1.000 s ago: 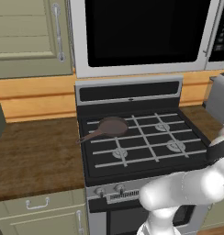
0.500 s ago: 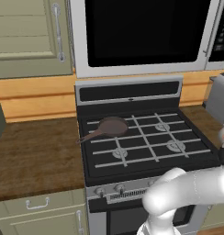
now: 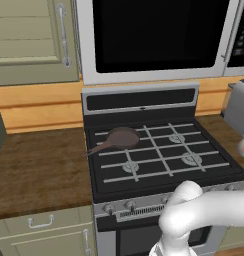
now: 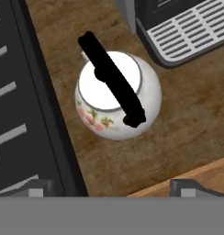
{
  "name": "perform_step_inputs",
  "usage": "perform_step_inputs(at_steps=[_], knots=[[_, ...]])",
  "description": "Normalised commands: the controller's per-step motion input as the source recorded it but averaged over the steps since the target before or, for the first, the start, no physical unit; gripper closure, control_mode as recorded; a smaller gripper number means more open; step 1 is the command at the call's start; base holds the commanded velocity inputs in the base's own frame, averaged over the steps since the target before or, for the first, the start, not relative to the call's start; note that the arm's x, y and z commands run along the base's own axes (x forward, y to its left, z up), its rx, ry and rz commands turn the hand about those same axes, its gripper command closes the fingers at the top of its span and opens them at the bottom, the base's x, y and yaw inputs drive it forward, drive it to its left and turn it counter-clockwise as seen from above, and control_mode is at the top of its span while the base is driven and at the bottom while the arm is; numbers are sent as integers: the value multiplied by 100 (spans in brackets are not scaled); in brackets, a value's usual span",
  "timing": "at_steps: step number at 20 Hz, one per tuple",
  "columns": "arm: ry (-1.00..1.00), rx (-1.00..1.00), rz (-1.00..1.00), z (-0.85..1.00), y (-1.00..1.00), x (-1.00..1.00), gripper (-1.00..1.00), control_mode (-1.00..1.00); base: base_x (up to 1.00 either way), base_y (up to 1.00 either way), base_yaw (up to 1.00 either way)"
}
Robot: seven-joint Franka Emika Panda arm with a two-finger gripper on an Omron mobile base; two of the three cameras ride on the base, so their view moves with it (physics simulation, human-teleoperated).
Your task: Pick the kettle from the counter and place it on a stove burner. Then turn the burner on.
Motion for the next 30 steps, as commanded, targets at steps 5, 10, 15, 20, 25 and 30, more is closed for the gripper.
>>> perform_step_inputs(at_steps=[5,10,15,20,25,30], knots=[[0,-7,4,-27,-24,29,-100,-100,0,0,0],[0,-8,8,-40,-24,33,-100,-100,0,0,0],[0,0,8,-28,-2,43,-100,-100,0,0,0],[-1,-1,8,-28,0,34,100,-100,0,0,0],[-2,0,2,-7,-4,13,100,-100,0,0,0],[-14,0,0,14,11,-7,100,-100,0,0,0]])
